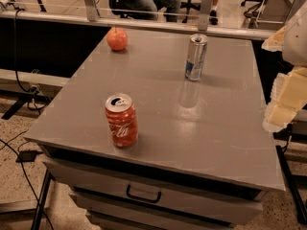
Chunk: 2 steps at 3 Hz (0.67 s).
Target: Move redbull can near apple
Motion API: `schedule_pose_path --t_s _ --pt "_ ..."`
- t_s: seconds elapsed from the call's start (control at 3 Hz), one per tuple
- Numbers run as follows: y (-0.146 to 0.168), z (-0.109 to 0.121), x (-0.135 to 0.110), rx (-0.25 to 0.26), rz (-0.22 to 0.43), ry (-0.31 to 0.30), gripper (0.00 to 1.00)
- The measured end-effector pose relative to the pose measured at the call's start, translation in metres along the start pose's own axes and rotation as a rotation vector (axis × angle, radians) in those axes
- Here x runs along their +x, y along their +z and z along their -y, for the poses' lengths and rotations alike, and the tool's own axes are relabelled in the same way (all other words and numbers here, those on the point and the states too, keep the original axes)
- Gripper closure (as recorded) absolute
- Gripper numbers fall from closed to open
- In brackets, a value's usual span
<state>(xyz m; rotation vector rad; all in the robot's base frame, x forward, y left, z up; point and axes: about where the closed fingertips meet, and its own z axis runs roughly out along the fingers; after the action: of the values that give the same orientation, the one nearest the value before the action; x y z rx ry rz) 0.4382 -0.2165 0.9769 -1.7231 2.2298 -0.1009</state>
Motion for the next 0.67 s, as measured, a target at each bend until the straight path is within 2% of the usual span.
schedule_pose_path --t_s 0.33,0.67 --pt "-0.0005 0.0001 -0.0004 0.002 0.001 0.000 0.00" --pt "-0.0021 0.0099 -0.0092 0.007 0.034 -0.001 0.00"
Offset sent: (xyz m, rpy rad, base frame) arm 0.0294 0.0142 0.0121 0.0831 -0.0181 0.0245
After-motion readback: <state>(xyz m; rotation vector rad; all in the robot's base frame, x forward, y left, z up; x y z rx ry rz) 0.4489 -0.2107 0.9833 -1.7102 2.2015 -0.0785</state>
